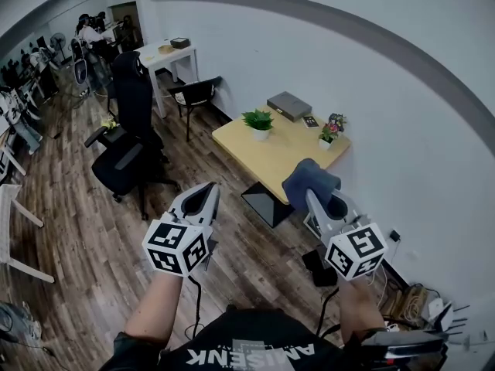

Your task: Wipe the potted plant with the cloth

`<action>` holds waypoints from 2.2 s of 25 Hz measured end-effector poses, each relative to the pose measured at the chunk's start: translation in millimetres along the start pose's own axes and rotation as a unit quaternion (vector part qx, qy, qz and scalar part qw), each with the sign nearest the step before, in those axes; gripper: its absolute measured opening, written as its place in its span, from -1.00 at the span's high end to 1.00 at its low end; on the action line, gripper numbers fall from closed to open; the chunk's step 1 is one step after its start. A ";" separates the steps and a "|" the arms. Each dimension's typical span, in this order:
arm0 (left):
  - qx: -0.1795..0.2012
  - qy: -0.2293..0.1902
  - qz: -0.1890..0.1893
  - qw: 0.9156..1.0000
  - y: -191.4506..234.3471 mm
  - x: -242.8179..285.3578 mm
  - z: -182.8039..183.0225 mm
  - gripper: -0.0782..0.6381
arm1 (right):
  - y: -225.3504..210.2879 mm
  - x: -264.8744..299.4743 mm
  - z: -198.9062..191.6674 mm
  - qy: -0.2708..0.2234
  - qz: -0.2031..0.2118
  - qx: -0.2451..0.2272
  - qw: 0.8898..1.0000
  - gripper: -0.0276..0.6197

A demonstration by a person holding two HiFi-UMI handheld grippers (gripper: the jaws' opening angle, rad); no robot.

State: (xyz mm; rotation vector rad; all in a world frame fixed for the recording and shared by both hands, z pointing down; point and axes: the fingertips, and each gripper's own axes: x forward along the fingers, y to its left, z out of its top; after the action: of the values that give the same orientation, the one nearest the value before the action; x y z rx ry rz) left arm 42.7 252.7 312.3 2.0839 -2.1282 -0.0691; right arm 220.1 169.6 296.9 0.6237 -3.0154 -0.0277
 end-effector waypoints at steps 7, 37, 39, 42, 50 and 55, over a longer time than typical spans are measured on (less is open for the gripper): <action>-0.012 0.000 -0.008 1.000 31.1 2.4 -10.6 0.78 | 8.5 24.1 -8.2 0.008 -0.011 0.001 1.000 0.80; -0.012 0.006 0.077 0.997 174.5 226.9 42.8 0.78 | -174.6 270.9 15.4 -0.021 0.059 0.021 0.998 0.80; -0.008 0.010 0.073 0.997 174.2 247.4 44.2 0.78 | -191.9 278.0 11.7 -0.018 0.055 0.025 0.998 0.80; -0.001 0.020 0.063 0.998 173.3 277.5 46.0 0.78 | -214.4 286.7 9.6 -0.016 0.050 0.027 0.998 0.80; 0.015 0.032 0.042 0.998 174.0 335.2 49.2 0.78 | -262.7 305.5 9.1 -0.016 0.035 0.026 0.999 0.80; 0.023 0.050 0.023 0.998 187.4 367.8 38.9 0.78 | -279.8 320.4 -1.9 -0.010 0.019 0.033 0.999 0.80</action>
State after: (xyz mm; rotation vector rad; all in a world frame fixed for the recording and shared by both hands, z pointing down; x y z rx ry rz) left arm -153.7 -111.9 331.9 2.0151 -2.1369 0.0880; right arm 37.4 -214.5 308.7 0.5760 -3.0577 0.0677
